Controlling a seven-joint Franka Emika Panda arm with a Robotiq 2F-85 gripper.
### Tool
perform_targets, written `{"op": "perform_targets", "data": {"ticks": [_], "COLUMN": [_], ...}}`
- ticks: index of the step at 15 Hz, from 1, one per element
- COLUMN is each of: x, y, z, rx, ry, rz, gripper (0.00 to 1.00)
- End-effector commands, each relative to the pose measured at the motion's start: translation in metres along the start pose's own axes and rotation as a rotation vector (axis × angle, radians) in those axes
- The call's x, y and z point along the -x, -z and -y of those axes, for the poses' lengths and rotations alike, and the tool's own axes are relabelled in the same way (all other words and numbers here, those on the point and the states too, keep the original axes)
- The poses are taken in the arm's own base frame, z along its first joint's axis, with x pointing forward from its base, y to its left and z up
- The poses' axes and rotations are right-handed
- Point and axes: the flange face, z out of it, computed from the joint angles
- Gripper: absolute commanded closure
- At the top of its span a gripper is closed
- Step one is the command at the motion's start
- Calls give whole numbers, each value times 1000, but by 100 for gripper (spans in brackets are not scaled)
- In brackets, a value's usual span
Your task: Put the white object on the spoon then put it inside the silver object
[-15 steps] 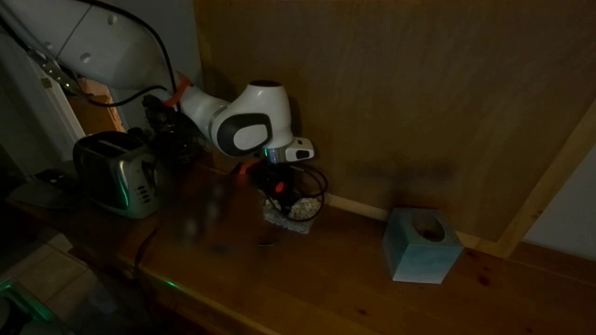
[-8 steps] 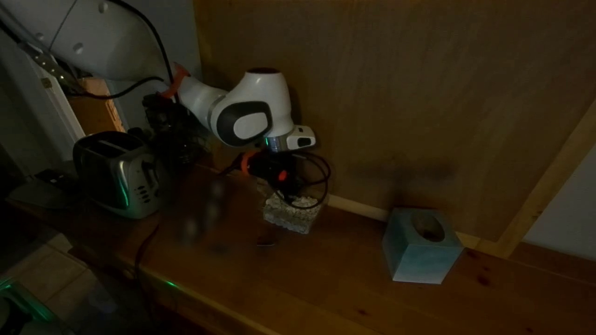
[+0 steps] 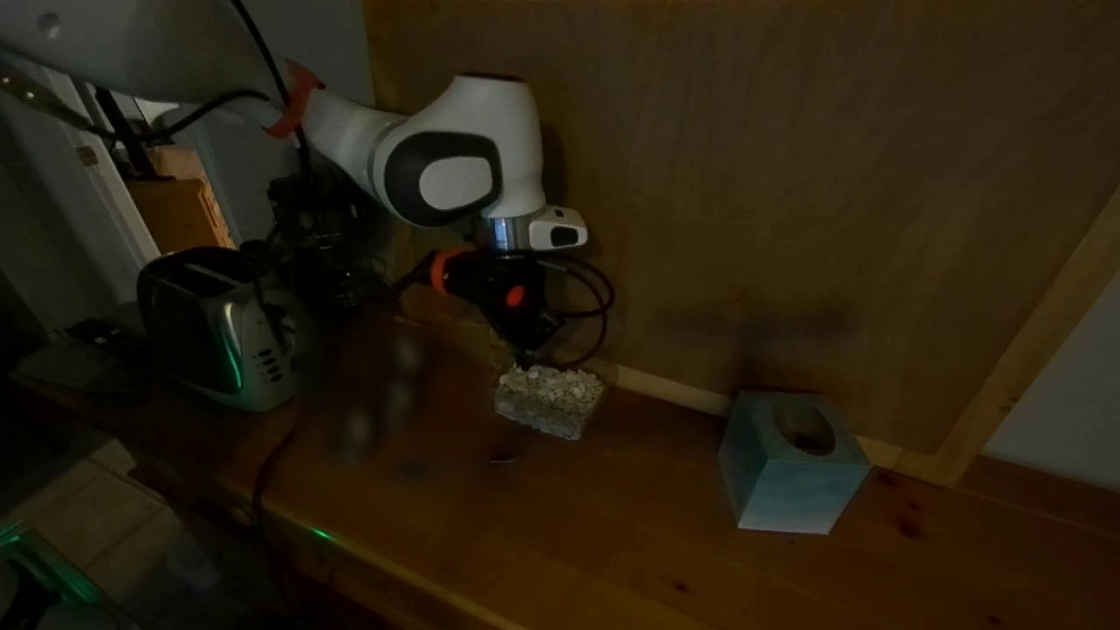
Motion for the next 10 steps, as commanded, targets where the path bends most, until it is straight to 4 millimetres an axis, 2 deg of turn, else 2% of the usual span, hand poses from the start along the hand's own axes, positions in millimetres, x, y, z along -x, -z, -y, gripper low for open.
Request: {"op": "perform_targets", "data": {"ticks": [1,5,10], "x": [29,61,91], "y": [22,18,-4], "z": [-7,-8,1], "rx": [-7,-48,-110], "ry": [-20,-68,-165], "rz": [119,261,365], "gripper": [99,99,99]}}
